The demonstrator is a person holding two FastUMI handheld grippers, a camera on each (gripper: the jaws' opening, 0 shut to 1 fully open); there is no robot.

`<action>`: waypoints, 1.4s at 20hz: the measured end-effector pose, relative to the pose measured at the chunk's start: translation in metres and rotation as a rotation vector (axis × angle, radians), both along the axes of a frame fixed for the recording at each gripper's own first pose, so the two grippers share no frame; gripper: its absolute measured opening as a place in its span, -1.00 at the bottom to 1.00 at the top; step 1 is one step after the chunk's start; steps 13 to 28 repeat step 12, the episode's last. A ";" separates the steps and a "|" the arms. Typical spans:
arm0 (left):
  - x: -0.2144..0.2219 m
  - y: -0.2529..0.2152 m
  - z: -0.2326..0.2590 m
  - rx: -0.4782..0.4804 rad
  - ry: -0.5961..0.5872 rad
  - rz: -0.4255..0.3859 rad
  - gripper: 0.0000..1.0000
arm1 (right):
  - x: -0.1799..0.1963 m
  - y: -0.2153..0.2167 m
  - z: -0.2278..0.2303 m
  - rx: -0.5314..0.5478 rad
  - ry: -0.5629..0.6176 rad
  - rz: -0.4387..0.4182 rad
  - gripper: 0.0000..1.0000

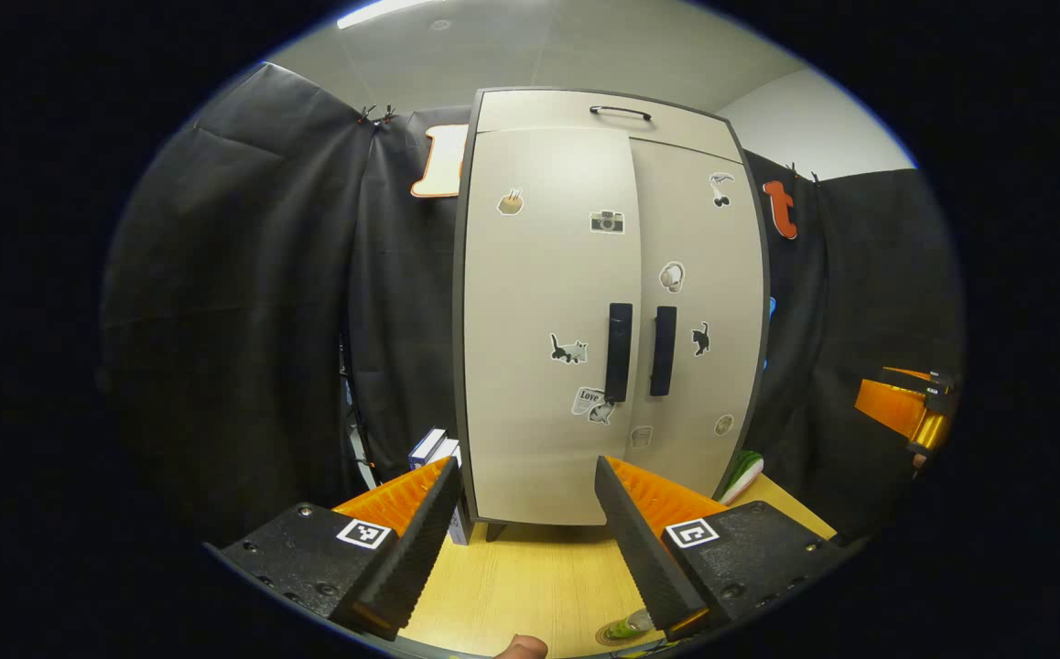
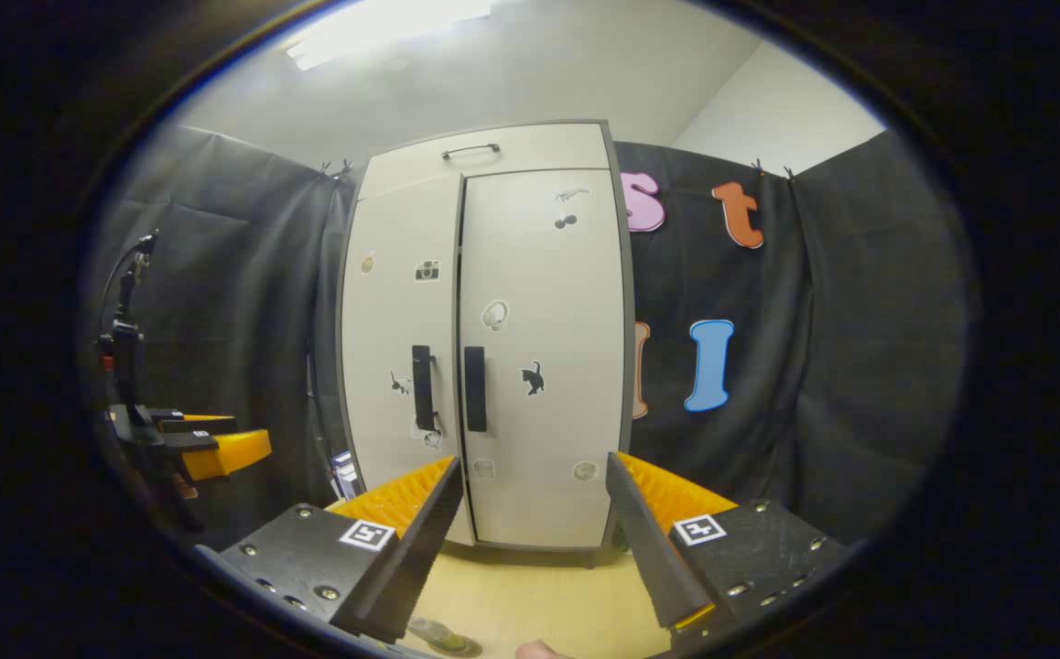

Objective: Grasp the bottle in the cabinet with the left hand and place it on the coaster, then close the right door with the right hand and the left door with the left hand.

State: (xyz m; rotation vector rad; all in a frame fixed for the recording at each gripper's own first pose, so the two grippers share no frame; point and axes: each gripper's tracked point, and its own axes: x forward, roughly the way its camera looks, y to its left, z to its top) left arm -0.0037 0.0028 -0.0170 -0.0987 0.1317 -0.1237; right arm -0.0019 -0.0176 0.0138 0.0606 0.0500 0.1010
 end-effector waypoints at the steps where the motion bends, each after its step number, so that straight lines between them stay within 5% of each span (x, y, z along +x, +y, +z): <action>1: -0.002 -0.001 0.002 -0.001 -0.004 0.002 0.87 | -0.001 -0.002 0.001 0.001 -0.002 -0.005 0.84; 28: -0.017 -0.013 0.028 0.027 -0.056 0.009 0.87 | -0.008 -0.023 -0.002 0.048 0.006 -0.049 0.90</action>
